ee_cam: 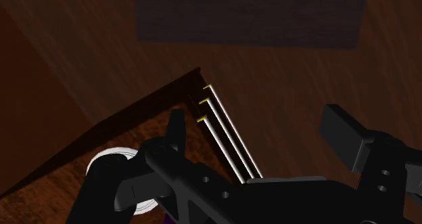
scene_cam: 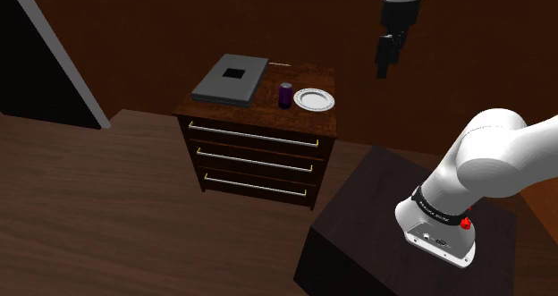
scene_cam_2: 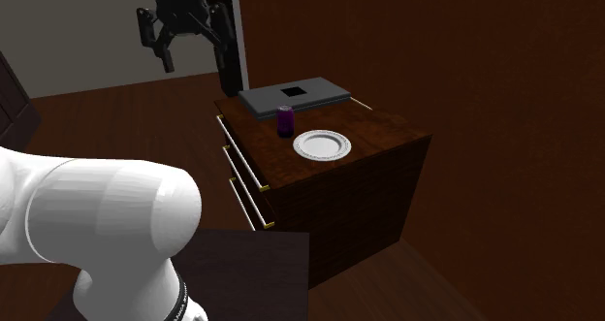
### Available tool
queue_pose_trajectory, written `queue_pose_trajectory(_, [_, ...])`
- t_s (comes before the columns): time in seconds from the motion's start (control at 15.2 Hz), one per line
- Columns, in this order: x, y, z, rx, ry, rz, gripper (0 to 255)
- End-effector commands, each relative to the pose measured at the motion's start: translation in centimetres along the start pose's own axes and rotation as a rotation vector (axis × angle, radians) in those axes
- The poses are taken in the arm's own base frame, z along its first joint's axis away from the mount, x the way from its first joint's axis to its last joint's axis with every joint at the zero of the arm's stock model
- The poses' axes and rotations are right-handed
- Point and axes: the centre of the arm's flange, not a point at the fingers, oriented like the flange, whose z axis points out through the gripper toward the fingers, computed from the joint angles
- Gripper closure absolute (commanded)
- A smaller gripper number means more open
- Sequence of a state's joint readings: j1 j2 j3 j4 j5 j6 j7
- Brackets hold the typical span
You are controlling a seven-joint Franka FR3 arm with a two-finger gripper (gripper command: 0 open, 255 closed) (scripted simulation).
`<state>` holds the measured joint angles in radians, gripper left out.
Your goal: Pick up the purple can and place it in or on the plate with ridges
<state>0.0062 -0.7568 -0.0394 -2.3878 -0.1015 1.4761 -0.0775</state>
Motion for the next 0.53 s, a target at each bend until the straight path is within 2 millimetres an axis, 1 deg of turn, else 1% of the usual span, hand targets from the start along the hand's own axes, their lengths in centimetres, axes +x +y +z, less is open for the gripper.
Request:
queue_pose_trajectory(0.0, [0.0, 0.0, 0.0, 0.000, 0.000, 0.000, 0])
queue_pose_trajectory(0.46, [7.6, 2.8, 3.9, 0.015, 0.027, -0.009, 0])
